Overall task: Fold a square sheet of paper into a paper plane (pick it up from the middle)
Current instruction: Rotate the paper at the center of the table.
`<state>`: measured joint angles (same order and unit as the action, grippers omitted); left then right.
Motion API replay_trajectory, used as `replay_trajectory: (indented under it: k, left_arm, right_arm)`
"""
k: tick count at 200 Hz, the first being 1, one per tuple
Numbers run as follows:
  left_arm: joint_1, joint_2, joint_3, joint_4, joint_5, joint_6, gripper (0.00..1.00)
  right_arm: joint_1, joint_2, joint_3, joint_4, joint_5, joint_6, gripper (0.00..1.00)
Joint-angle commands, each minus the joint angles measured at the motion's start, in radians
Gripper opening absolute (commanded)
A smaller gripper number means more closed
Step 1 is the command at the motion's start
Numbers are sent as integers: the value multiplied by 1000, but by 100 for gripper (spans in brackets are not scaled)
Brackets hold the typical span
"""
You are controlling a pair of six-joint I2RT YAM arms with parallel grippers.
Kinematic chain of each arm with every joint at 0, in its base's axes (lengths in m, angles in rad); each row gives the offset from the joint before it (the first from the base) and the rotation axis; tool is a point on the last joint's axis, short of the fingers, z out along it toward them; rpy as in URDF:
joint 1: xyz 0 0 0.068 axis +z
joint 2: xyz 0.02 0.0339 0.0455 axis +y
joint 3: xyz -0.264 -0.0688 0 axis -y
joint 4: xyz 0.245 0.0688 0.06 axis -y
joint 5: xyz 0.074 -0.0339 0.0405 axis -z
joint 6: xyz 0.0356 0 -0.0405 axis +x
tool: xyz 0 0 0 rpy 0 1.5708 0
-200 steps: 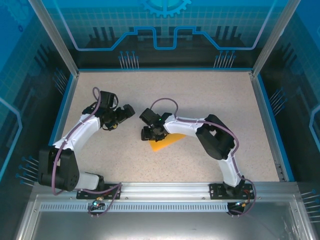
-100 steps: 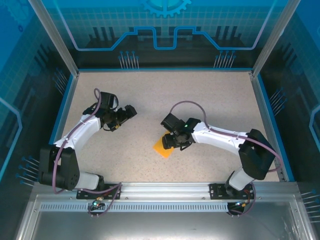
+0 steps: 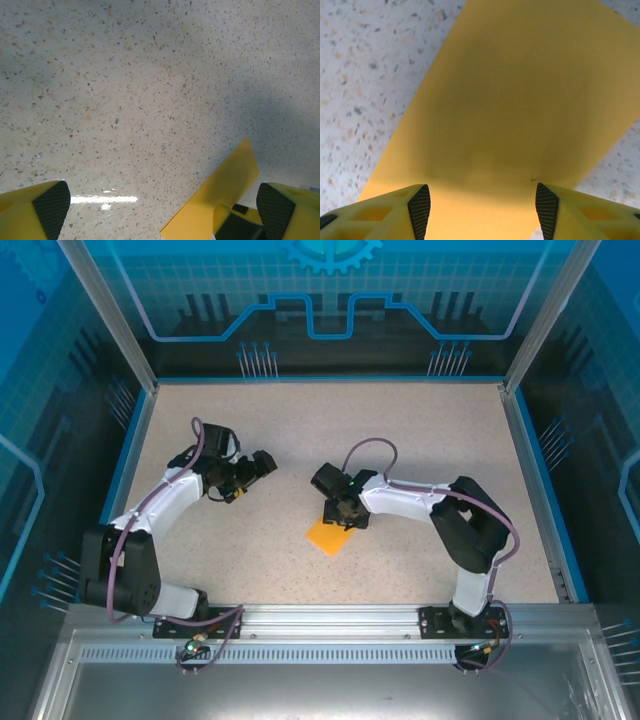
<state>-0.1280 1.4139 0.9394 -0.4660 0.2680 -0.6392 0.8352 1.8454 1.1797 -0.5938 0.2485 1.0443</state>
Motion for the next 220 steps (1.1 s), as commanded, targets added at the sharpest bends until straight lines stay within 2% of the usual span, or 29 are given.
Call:
replay_trajectory:
  k: [1, 40, 90, 116, 151, 169, 188, 220]
  left_arm:
    - [0, 12, -11, 2, 27, 31, 99]
    - [0, 17, -5, -4, 27, 33, 99]
    - [0, 22, -5, -4, 30, 32, 99]
    - [-1, 22, -7, 4, 37, 27, 99]
    - [-1, 16, -11, 4, 45, 20, 99]
    - [-2, 2, -23, 6, 42, 11, 99]
    - [-2, -14, -35, 5, 30, 0, 99]
    - [0, -35, -50, 0, -17, -25, 99]
  right_arm:
    - [-19, 47, 35, 15, 19, 49, 62]
    - [-16, 127, 76, 36, -18, -65, 61]
    - [-16, 175, 41, 88, 8, -521, 61]
    - [-55, 111, 4, 157, -127, -665, 60]
    - [-41, 5, 73, 79, -162, -612, 64]
    - [8, -5, 124, -26, -116, -529, 71]
    - [63, 30, 189, -157, -61, -421, 75]
    - [126, 60, 207, -195, 10, -311, 83]
